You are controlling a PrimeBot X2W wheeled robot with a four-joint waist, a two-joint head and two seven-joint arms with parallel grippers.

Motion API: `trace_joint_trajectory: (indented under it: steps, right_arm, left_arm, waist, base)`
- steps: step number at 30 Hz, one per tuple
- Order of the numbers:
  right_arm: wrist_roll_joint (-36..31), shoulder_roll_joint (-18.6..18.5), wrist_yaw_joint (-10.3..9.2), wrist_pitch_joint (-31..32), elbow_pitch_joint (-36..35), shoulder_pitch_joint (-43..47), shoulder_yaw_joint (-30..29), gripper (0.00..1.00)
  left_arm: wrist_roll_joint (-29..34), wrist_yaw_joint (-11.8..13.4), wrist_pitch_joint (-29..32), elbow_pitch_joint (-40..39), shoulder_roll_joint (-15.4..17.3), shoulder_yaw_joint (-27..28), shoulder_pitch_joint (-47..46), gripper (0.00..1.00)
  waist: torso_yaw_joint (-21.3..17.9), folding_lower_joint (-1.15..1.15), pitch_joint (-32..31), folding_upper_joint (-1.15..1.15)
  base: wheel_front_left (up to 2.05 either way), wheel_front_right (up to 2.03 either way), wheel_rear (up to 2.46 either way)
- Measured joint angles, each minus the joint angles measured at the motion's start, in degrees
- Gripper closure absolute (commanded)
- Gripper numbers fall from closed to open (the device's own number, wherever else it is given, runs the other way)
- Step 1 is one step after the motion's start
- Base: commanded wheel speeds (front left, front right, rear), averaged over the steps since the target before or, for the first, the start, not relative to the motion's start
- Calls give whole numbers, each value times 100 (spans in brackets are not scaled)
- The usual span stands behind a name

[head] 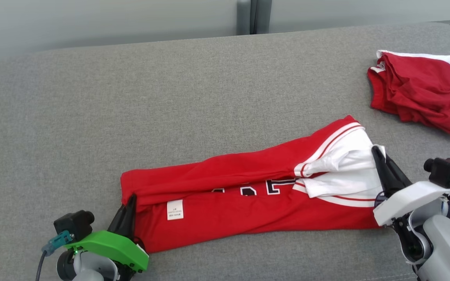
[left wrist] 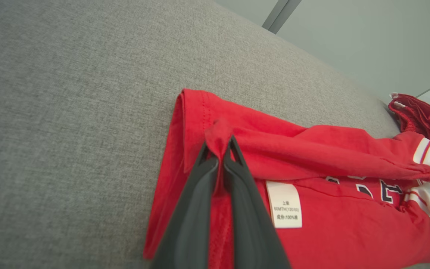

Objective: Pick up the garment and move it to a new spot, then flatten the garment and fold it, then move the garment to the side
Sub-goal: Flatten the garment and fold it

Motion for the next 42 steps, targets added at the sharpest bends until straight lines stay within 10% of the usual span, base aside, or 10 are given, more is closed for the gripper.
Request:
trace_joint_trajectory:
  steps: [3,4,19,42]
  right_arm:
    - [-253,-56,19,0,15,193,64,51]
    - [-296,-81,34,0,15,266,64,0]
    - [-564,-366,34,18,-15,950,-386,0]
    - [232,-355,46,1222,751,341,-367,0]
  left_arm:
    - [-5,8,38,-108,4,-34,98,5]
    - [-29,8,67,-170,1,-34,143,0]
    - [315,423,-2,-964,724,541,639,0]
    - [760,571,-51,-2000,433,544,738,0]
  waist:
    - [-9,0,-42,0]
    - [-9,0,-49,0]
    - [-35,0,-338,0]
    - [563,0,-435,0]
  base:
    - [0,0,0]
    - [0,0,0]
    - [0,0,0]
    - [0,0,0]
